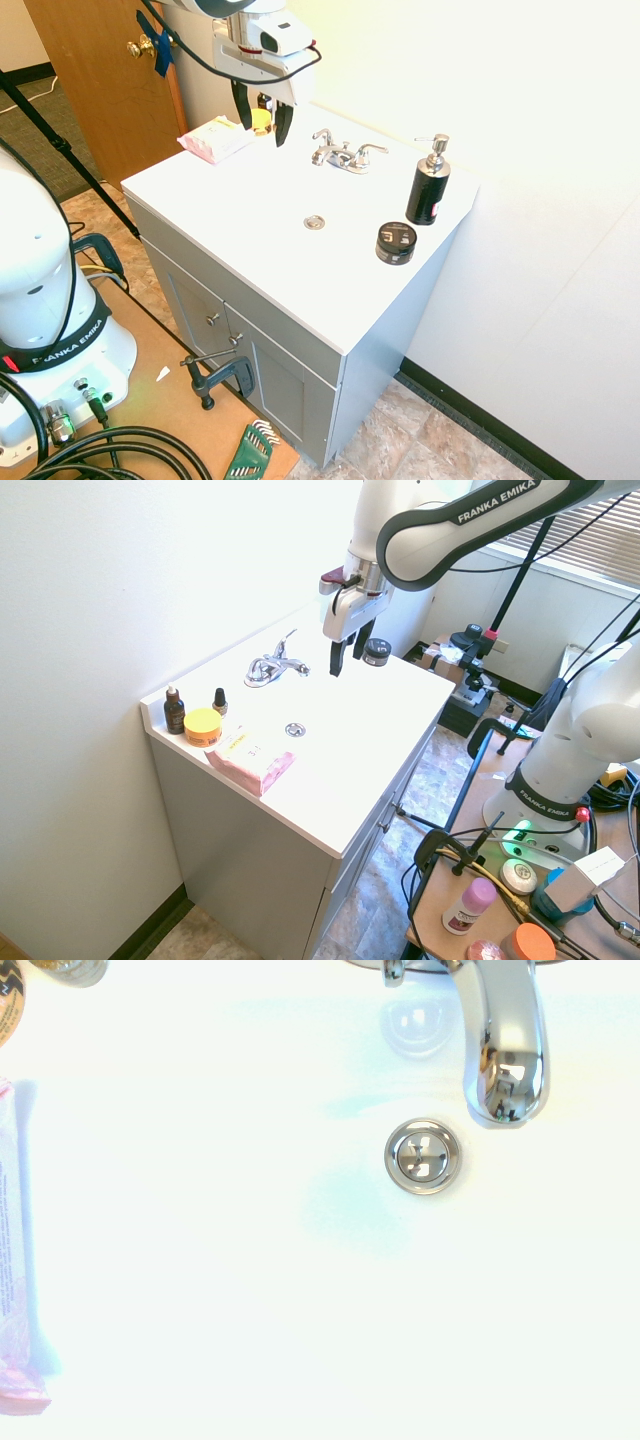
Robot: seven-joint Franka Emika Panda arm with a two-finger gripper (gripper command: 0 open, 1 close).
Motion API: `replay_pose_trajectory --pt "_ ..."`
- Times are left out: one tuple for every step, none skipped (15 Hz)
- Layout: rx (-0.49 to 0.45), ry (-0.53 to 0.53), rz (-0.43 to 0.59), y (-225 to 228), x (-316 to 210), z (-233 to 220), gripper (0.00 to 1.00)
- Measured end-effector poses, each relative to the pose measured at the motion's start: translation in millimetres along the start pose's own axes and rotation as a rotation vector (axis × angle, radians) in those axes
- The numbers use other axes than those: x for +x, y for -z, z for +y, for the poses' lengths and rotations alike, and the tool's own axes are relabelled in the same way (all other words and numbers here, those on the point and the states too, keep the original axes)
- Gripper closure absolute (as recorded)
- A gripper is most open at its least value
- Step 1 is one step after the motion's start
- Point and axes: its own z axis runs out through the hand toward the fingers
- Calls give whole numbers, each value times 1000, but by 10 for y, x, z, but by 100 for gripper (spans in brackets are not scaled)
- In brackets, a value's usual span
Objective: Turn off the hot water
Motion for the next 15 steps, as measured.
replay_pose_trajectory --pt "-1 0 -1 -5 0 0 0" --pt "-4 -2 6 -8 5 -7 0" --pt "-12 -13 37 -7 32 -52 0" --pt "-21 -33 87 -3 89 -143 0" --pt "-34 -53 134 -21 154 -268 0" --pt "-48 -76 182 -54 234 -408 0" --pt "-57 -102 235 -93 322 -531 0" --pt "-62 -131 294 -130 429 -640 0" --pt "-70 -158 353 -178 538 -724 0" --pt "-79 -182 396 -248 620 -797 0" --pt "-89 -194 415 -356 669 -861 0" --pt "-99 -198 419 -470 691 -919 0" --pt "-106 -197 414 -566 702 -975 0" --pt "-111 -193 410 -630 711 -1025 0" --pt "-114 -188 408 -669 713 -1064 0"
